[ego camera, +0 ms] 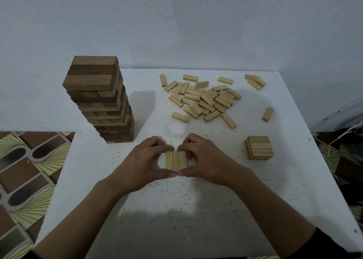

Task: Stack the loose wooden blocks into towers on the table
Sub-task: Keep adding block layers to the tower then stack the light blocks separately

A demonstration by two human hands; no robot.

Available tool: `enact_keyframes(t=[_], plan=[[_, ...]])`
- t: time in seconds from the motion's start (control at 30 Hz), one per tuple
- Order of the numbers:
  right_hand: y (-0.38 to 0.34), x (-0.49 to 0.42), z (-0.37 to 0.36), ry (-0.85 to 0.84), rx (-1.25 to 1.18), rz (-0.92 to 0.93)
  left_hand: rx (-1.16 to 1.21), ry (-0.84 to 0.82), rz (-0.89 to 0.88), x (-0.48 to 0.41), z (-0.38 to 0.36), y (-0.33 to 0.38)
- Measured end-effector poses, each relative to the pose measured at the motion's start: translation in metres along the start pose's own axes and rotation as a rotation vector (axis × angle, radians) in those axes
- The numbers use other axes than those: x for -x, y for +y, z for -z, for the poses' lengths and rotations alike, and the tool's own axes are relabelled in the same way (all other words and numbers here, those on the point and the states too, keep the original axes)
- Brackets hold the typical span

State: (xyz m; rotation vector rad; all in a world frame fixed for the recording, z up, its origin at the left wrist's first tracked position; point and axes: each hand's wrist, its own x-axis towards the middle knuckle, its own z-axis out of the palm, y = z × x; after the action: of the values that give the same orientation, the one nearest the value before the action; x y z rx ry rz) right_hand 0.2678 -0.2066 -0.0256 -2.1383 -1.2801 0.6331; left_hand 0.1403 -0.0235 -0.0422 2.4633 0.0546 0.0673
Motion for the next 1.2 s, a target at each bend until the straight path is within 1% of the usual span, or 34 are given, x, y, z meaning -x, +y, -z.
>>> enact_keyframes(t=[0.17,0.47,0.57,0.73,0.97,1.2], plan=[[0.001,-0.001,0.006,-0.043,0.008,0.008,0.014,-0.038,-0.015,-0.004,0.003,0.001],[0.004,-0.003,0.006,-0.042,-0.016,0.037,0.023,-0.018,-0.016,-0.007,0.002,0.004],[0.003,-0.002,0.005,-0.037,-0.015,0.037,-0.005,-0.003,0.006,-0.008,0.002,0.005],[0.003,0.003,0.010,0.008,0.008,0.075,0.017,0.036,-0.013,-0.012,0.002,0.011],[0.012,0.030,0.061,0.143,0.062,0.084,0.028,0.082,-0.067,-0.050,0.010,0.052],[0.052,0.067,0.116,0.178,0.042,-0.052,0.041,0.061,-0.129,-0.103,-0.024,0.106]])
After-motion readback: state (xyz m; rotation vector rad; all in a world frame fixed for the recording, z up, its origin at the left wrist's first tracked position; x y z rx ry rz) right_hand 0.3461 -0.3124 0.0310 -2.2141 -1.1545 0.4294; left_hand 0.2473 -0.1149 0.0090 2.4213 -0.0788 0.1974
